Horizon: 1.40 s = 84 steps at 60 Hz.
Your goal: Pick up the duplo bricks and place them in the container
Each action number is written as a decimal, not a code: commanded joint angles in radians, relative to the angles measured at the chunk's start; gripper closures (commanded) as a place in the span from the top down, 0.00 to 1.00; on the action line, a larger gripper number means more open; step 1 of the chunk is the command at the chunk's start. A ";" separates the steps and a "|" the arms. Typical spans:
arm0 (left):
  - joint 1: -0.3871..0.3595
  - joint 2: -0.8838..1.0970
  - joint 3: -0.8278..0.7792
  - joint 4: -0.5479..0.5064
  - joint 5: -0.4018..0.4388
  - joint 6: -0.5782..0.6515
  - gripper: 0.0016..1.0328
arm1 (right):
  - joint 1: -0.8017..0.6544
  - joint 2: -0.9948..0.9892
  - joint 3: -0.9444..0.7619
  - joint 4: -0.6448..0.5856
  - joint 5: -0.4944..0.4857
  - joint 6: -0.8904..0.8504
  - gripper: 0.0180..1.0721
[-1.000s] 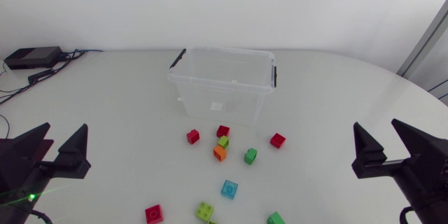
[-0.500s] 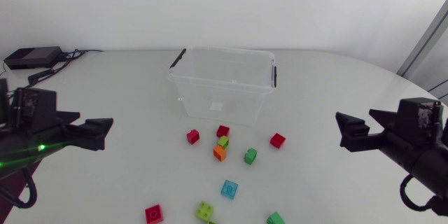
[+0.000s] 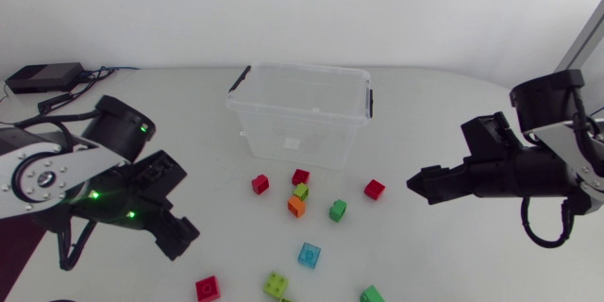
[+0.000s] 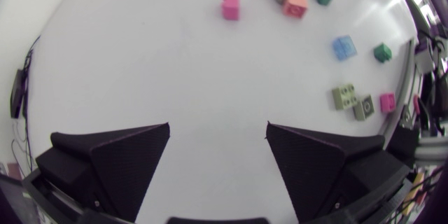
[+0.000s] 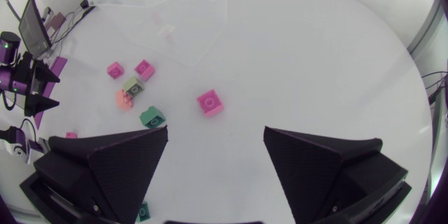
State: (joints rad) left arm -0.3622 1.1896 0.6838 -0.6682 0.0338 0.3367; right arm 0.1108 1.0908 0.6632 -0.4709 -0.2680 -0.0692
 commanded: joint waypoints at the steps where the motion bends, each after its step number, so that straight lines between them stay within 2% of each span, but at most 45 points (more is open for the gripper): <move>1: -0.077 0.022 -0.009 -0.045 0.020 0.059 0.93 | 0.033 0.043 0.033 -0.037 -0.016 -0.030 0.94; 12: -0.242 0.057 -0.058 -0.076 0.018 0.102 0.93 | 0.135 0.096 0.073 -0.112 -0.013 -0.027 0.94; 27: -0.314 0.171 -0.090 -0.100 0.011 0.130 0.88 | 0.270 0.142 0.122 -0.190 0.036 -0.014 0.94; 36: -0.311 0.219 -0.099 -0.090 -0.002 0.130 0.87 | 0.348 0.164 0.124 -0.241 0.062 -0.007 0.94; 43: -0.307 0.268 -0.101 -0.053 -0.002 0.125 0.81 | 0.392 0.189 0.111 -0.273 0.064 -0.003 0.94; 48: -0.304 0.294 -0.092 -0.033 0.000 0.122 0.69 | 0.431 0.190 0.087 -0.285 0.073 -0.003 0.94; 54: -0.285 0.312 -0.081 -0.010 0.011 0.122 0.46 | 0.480 0.193 0.064 -0.296 0.096 -0.003 0.93; 63: -0.228 0.341 -0.056 -0.013 0.074 0.127 0.33 | 0.550 0.236 0.039 -0.313 0.130 -0.003 0.88; 69: -0.193 0.318 -0.043 -0.030 0.098 0.137 0.32 | 0.589 0.268 0.039 -0.314 0.128 -0.003 0.81; 76: -0.162 0.258 -0.027 -0.042 0.121 0.147 0.32 | 0.655 0.311 0.039 -0.321 0.124 0.002 0.80; 84: -0.113 0.176 0.023 -0.068 0.153 0.150 0.32 | 0.695 0.340 0.042 -0.321 0.122 0.006 0.67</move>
State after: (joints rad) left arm -0.5030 1.4174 0.6525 -0.7193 0.1631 0.4580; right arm 0.7891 1.4078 0.7235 -0.7795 -0.1493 -0.0811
